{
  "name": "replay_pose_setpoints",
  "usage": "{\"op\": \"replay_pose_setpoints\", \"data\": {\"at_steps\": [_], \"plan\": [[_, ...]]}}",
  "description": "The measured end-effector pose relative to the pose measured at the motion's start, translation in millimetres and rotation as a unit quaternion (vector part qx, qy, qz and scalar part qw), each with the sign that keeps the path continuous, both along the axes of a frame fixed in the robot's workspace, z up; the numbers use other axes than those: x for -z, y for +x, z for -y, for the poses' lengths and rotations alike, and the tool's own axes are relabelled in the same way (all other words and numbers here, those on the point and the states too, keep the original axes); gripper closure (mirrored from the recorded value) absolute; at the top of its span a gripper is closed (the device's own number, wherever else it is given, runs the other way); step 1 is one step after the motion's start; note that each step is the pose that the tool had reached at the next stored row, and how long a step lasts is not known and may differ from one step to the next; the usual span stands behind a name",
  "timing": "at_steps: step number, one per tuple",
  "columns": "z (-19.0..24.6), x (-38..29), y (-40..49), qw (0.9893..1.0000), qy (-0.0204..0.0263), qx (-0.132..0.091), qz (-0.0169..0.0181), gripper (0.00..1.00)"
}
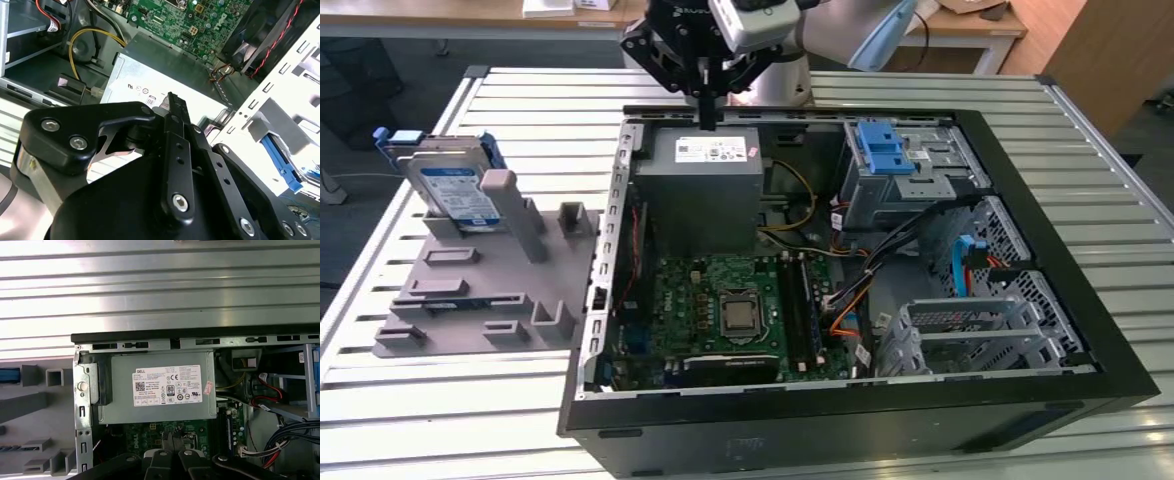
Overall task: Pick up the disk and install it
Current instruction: 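Reach for the disk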
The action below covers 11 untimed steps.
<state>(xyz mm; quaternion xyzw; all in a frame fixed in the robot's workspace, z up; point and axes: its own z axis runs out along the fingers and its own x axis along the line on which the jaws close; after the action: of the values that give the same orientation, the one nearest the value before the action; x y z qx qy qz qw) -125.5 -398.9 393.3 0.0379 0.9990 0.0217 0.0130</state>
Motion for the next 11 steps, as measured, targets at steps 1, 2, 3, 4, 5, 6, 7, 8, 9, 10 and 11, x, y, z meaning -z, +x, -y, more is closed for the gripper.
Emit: {"op": "replay_pose_setpoints", "data": {"at_steps": [1,2,3,4,5,6,7,8,9,10,11], "plan": [[0.0,0.0,-0.2,1.0,0.0,0.0,0.0,0.89],[0.0,0.0,-0.4,1.0,0.0,0.0,0.0,0.89],[0.0,0.0,-0.6,1.0,0.0,0.0,0.0,0.89],[0.0,0.0,-2.6,1.0,0.0,0.0,0.0,0.89],[0.0,0.1,-3.7,1.0,0.0,0.0,0.0,0.89],[0.0,0.1,-3.9,1.0,0.0,0.0,0.0,0.89],[0.0,0.1,-4.0,1.0,0.0,0.0,0.0,0.89],[0.0,0.1,-4.2,1.0,0.0,0.0,0.0,0.89],[0.0,0.1,-4.4,1.0,0.0,0.0,0.0,0.89],[0.0,0.1,-4.7,1.0,0.0,0.0,0.0,0.89],[0.0,0.1,-5.0,1.0,0.0,0.0,0.0001,0.89]]}}
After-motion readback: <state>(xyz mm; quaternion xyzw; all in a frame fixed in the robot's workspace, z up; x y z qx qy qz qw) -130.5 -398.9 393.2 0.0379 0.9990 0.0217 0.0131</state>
